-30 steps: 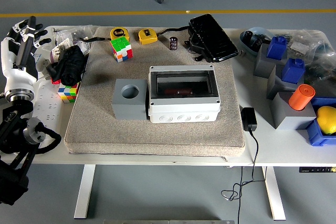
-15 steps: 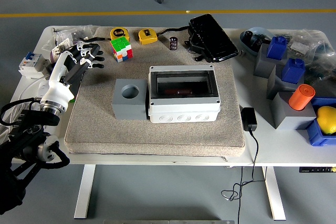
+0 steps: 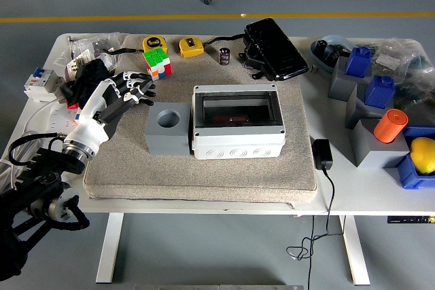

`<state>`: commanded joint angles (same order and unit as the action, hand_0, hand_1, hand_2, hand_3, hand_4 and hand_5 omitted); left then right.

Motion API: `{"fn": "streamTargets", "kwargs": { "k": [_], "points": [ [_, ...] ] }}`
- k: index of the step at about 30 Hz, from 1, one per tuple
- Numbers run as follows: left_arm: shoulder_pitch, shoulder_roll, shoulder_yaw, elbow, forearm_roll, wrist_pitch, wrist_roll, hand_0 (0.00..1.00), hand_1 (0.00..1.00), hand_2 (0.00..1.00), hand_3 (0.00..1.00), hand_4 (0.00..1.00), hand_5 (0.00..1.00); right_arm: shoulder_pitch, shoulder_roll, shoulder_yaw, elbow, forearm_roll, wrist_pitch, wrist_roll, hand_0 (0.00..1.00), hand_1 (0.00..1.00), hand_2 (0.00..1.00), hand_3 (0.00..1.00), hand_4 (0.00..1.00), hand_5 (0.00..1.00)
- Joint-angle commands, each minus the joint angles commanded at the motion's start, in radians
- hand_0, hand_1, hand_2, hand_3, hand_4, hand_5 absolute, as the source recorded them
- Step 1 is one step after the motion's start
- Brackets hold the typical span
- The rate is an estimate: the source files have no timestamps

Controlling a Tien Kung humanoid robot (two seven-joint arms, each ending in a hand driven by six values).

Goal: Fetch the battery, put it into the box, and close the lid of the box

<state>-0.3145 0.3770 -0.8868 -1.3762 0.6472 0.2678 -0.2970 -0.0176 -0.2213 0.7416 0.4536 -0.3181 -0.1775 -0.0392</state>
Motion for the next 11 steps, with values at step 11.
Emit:
{"fn": "streamTargets", "kwargs": {
  "k": [11],
  "points": [
    [0.021,-0.069,-0.063,0.013,0.060,-0.018,0.047,0.404,0.486,0.511,0.549,0.926,0.382,0.000,0.003,0.009,0.008,-0.008,-0.002,0.004,0.611,0.633,0.653,0.581,0.973,0.526]
  ]
}}
